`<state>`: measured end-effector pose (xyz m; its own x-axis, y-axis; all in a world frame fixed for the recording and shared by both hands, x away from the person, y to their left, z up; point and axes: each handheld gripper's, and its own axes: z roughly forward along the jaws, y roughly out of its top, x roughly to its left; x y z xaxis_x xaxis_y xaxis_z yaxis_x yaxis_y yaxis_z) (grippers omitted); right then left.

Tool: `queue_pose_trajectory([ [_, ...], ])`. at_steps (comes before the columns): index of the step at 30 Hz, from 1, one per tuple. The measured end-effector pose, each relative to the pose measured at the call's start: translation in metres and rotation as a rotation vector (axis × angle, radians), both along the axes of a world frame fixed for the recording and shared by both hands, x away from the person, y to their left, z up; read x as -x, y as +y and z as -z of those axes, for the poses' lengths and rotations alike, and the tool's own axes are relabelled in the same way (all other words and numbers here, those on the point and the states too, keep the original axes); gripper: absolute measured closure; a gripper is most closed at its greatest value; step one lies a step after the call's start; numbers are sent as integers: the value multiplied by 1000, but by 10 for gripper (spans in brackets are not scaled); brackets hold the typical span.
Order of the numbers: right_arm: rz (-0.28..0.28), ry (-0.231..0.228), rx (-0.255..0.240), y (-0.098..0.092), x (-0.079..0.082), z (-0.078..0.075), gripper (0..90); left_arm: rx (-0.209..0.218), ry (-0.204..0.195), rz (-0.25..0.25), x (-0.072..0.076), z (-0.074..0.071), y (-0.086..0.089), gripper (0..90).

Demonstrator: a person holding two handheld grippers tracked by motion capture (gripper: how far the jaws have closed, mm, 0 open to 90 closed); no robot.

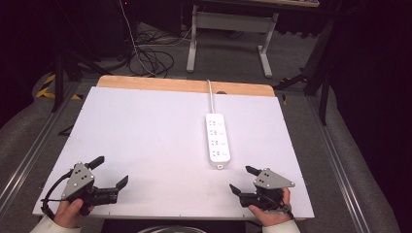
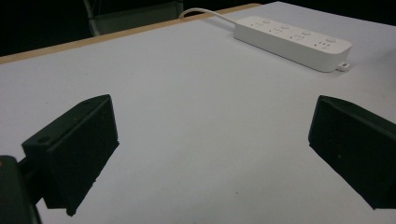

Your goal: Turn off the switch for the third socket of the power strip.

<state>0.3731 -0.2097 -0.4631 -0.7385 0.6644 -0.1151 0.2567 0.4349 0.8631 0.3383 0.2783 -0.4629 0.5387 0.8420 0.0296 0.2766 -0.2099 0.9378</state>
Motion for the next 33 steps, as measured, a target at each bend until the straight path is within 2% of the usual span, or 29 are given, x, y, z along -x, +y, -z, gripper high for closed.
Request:
queue_pose_trajectory([
  [11, -4, -6, 3, 1, 0, -1, 209, -24, -4, 7, 1, 0, -1, 21],
  [20, 2, -7, 8, 1, 1, -2, 211, -17, -2, 5, 1, 0, 0, 21],
  [24, 5, -7, 0, 0, 1, -4, 213, -28, -2, 12, 1, 0, 1, 21],
  [33, 18, 8, 7, 0, -3, -14, 299, -36, 0, 15, 1, 0, 1, 21],
])
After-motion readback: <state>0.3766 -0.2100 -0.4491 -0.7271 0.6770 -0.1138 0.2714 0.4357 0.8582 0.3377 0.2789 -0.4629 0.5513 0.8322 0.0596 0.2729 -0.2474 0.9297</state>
